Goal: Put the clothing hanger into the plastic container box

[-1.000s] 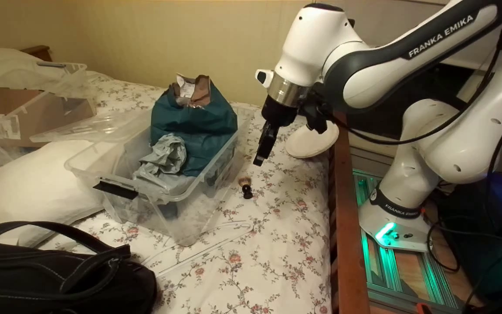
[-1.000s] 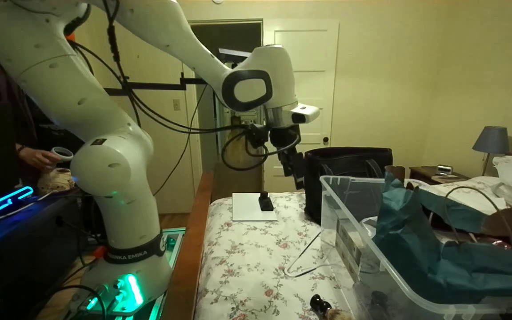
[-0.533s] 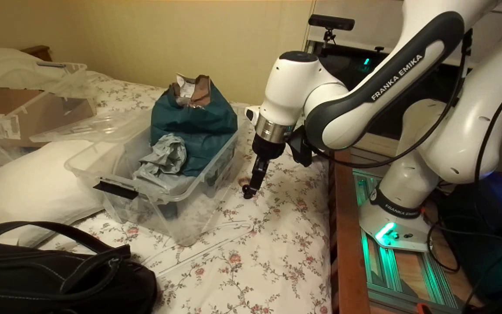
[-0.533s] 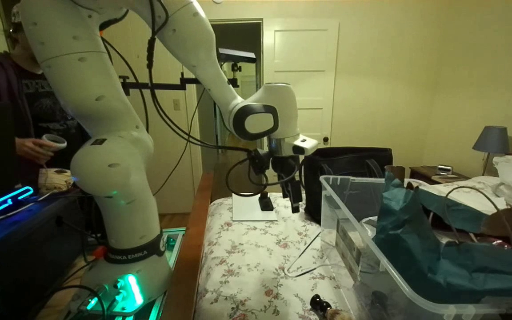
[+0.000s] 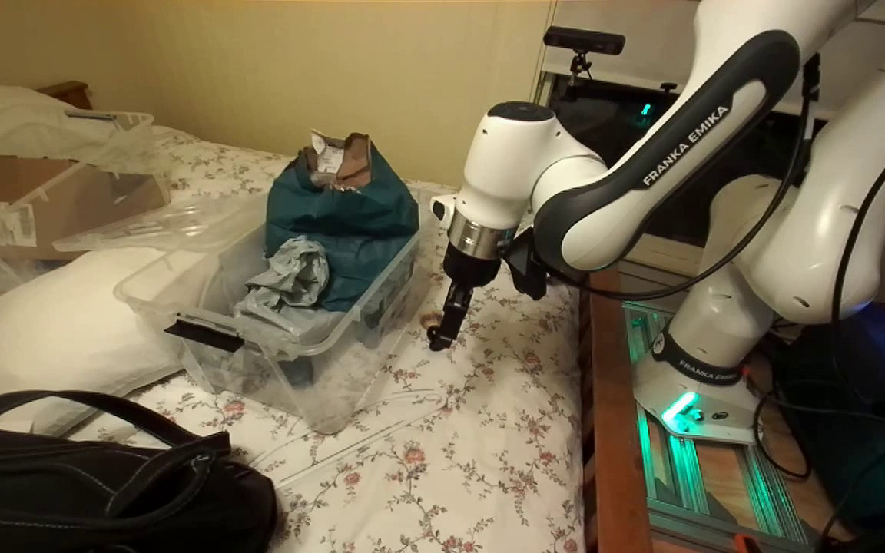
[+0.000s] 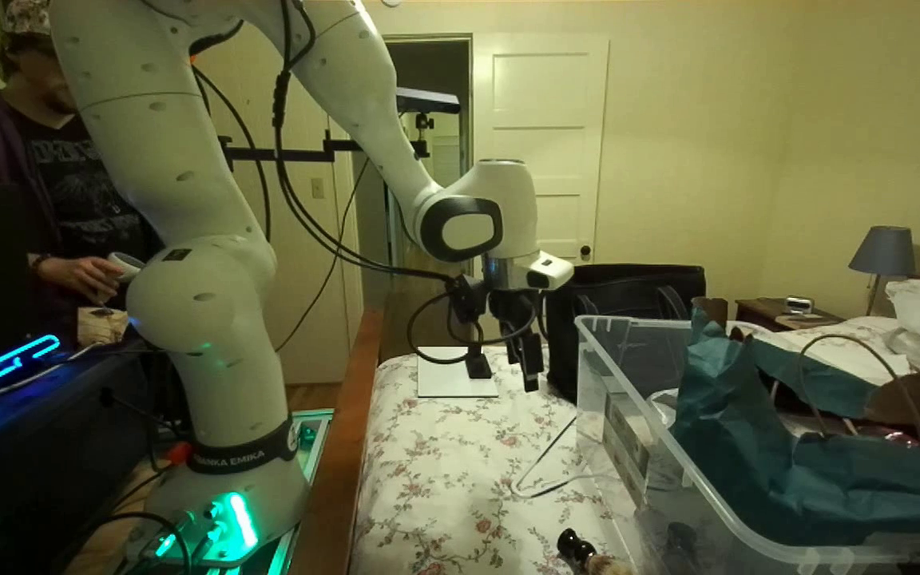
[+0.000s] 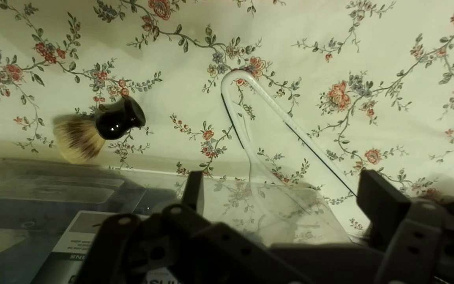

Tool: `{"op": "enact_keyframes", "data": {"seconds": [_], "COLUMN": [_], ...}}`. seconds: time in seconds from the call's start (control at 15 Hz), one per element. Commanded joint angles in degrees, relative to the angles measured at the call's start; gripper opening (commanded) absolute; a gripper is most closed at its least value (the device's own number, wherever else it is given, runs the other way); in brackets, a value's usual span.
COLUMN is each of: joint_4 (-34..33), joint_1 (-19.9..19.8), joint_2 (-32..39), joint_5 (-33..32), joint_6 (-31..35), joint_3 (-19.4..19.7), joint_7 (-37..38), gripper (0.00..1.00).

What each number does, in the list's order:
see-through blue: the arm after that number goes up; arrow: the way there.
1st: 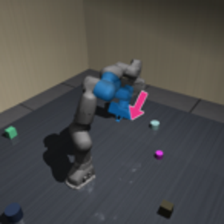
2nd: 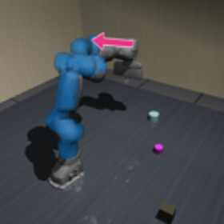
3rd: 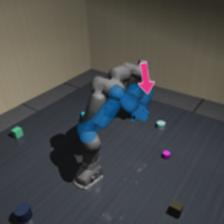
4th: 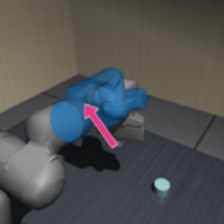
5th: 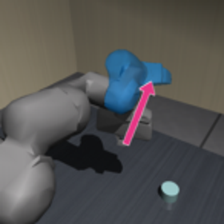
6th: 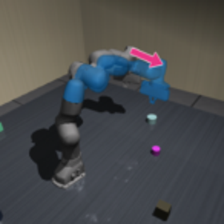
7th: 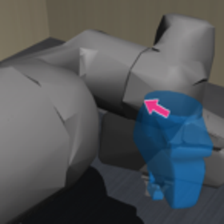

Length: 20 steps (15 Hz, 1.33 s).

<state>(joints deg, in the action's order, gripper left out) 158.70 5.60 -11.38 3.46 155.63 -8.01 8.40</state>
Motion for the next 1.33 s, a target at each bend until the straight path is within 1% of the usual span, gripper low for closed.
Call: {"op": "enact_keyframes", "data": {"seconds": [0.0, 0.2, 0.27, 0.33, 0.4, 0.47, 0.6, 0.67, 0.8, 0.93, 1.07, 1.2, 1.27], "joint_4": [0.12, 0.18, -0.22, -0.45, -0.97, -1.57, -2.63, -2.93, -2.89, -3.09, -3.47, -4.17, -4.84], "joint_1": [0.84, 0.79, 0.95, 0.06, -1.27, -3.83, -8.68, -10.3, -9.44, -7.55, -8.15, -9.21, -9.15], "joint_2": [9.08, 16.22, 18.96, 21.39, 23.92, 26.6, 31.5, 33.77, 37.04, 39.07, 40.56, 41.84, 42.51], "joint_5": [2.1, 4.62, 8.72, 9.2, 11.32, 13.78, 11.48, 8.99, 4.67, 2.27, 0.21, -1.45, -1.75], "joint_6": [7.56, 14.54, 16.64, 19.08, 21.38, 23.92, 28.14, 30.1, 34.06, 36.22, 37.27, 38.0, 37.99], "joint_3": [1.58, 1.71, 0.92, -0.04, -1.92, -5.38, -10.18, -11.31, -8.88, -5.08, -3.2, -2.19, -1.62], "joint_7": [-3.52, -6.88, -9.74, -10.03, -11.89, -13.56, -12.89, -11.81, -10.55, -10.02, -10.0, -9.8, -9.58], "gripper": [1.0, 1.0, 1.0, 1.0, 1.0, 1.0, 1.0, 1.0, 1.0, 1.0, 1.0, 0.89, 0.82]}}
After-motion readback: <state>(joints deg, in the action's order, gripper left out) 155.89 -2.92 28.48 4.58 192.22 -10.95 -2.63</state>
